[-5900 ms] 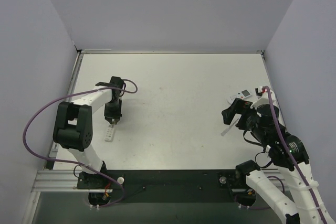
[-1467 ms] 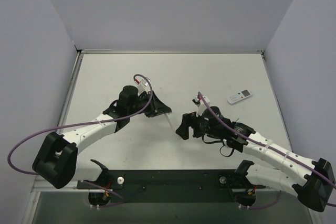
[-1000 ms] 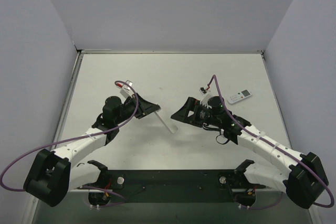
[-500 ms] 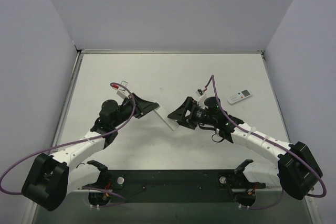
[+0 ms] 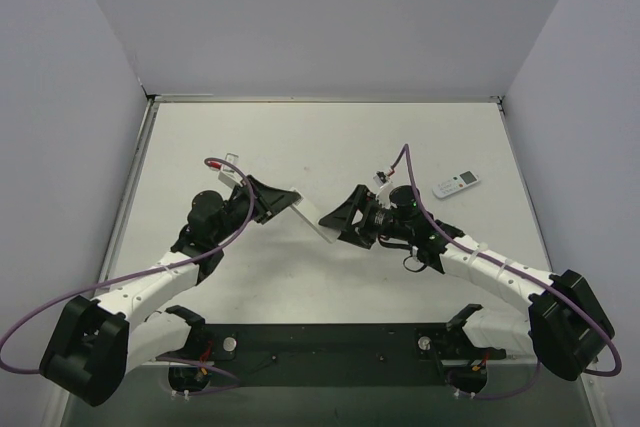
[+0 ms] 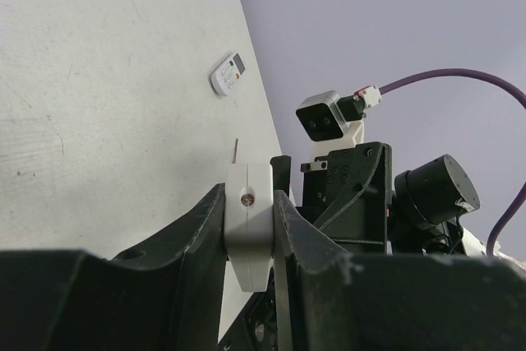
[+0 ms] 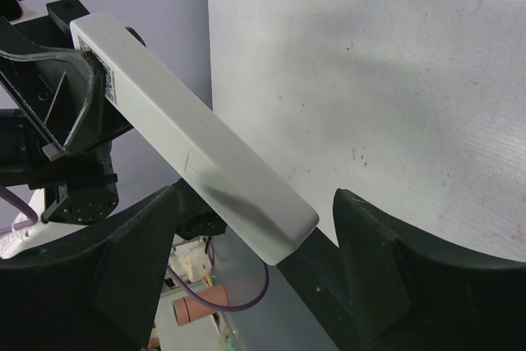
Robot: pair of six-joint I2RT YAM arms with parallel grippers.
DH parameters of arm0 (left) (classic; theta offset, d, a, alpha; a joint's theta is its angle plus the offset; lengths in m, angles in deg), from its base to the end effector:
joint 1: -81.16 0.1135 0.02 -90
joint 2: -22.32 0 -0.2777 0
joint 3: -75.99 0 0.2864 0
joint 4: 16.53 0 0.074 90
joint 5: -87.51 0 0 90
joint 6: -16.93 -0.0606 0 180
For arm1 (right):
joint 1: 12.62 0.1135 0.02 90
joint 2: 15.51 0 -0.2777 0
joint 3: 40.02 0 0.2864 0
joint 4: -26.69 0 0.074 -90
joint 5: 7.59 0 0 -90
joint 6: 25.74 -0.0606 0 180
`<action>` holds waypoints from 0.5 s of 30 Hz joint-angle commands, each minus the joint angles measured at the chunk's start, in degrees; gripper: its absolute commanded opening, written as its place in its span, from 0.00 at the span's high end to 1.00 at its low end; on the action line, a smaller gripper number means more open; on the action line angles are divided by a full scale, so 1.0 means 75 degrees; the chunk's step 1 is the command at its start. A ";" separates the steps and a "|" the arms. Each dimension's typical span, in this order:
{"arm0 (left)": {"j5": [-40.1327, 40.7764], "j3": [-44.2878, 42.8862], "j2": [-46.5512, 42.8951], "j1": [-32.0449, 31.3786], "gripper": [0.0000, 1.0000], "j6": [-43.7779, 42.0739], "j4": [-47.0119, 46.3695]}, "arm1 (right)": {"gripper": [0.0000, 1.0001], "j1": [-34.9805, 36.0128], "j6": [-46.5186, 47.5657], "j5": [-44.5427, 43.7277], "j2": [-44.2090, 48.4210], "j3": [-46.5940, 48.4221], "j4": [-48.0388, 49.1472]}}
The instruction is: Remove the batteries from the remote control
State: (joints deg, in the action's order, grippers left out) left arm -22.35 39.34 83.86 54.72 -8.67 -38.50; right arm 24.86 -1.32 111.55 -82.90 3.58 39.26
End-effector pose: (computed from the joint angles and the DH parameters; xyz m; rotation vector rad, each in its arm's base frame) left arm 0.2400 -0.1423 0.2304 -0.3051 1.8167 -1.4532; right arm 0.2200 0.2058 0.2296 0.0735 2.1031 1.6558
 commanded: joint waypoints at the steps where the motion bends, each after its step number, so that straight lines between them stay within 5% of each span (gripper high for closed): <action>1: 0.0175 -0.0183 -0.0283 0.0044 1.00 0.0214 -0.0497 | 0.31 -0.0028 -0.0220 -0.0054 -0.0084 0.0158 0.0379; 15: 0.0269 0.0005 -0.0271 -0.0038 1.00 0.0390 -0.0638 | 0.47 -0.0028 -0.0408 -0.0160 -0.0389 0.0136 0.0847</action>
State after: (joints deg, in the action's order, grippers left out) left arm -20.45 39.76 83.05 54.70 -7.25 -38.48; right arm 24.86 -3.51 111.20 -85.66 3.91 41.64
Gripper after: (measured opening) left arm 0.335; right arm 0.588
